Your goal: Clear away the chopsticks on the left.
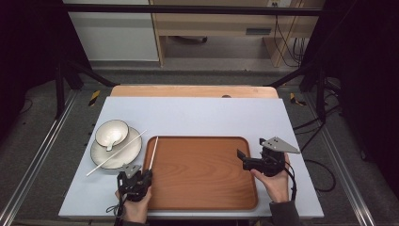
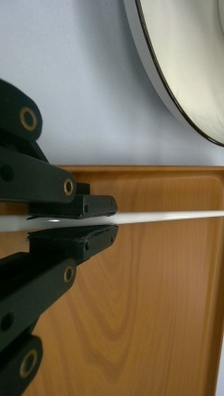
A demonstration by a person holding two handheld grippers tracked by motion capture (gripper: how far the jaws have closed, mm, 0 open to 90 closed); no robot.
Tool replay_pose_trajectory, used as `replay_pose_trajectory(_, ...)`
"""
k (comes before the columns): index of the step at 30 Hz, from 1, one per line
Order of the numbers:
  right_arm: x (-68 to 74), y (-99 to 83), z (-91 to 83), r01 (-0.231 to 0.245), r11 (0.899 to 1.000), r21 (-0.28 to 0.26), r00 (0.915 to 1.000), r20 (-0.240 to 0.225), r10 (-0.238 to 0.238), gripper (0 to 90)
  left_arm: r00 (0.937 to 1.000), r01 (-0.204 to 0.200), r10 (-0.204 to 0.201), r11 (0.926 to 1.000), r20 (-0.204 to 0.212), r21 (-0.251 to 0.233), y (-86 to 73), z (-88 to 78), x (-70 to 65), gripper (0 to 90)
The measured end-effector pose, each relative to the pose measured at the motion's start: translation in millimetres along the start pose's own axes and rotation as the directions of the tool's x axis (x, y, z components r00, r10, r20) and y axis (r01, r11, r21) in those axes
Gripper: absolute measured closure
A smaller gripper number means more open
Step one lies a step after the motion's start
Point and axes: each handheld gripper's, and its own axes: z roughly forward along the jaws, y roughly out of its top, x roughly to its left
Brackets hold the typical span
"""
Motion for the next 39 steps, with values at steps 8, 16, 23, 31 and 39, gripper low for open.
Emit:
replay_pose_trajectory(8,-0.1,0.1,-0.4,-0.001,1.000,-0.001,1.0000,0.001,0.001,5.9,1.0000,-0.005,0.005,1.0000,0.000,0.004,1.2,1.3,-0.7,79.8)
replay_pose_trajectory(16,-1.0,0.3,-1.4,-0.004,1.000,-0.006,1.0000,0.006,0.004,5.9,0.9982,-0.025,0.027,0.9994,0.054,-0.023,5.4,-4.1,2.7,69.8)
replay_pose_trajectory(23,-1.4,0.9,-3.1,-0.012,1.000,-0.015,0.9999,0.005,0.012,5.9,0.9894,-0.077,0.088,0.9921,0.116,-0.099,23.1,-20.1,16.5,57.0)
replay_pose_trajectory(31,-1.2,0.8,-2.9,-0.013,1.000,-0.014,0.9999,0.006,0.013,5.9,0.9683,-0.187,0.205,0.9734,0.142,-0.133,39.8,-25.3,27.8,39.5)
replay_pose_trajectory(39,-2.4,1.0,-3.4,-0.011,1.000,-0.016,0.9999,0.006,0.011,5.9,0.9430,-0.223,0.248,0.9660,0.222,-0.131,49.6,-26.1,43.8,32.0)
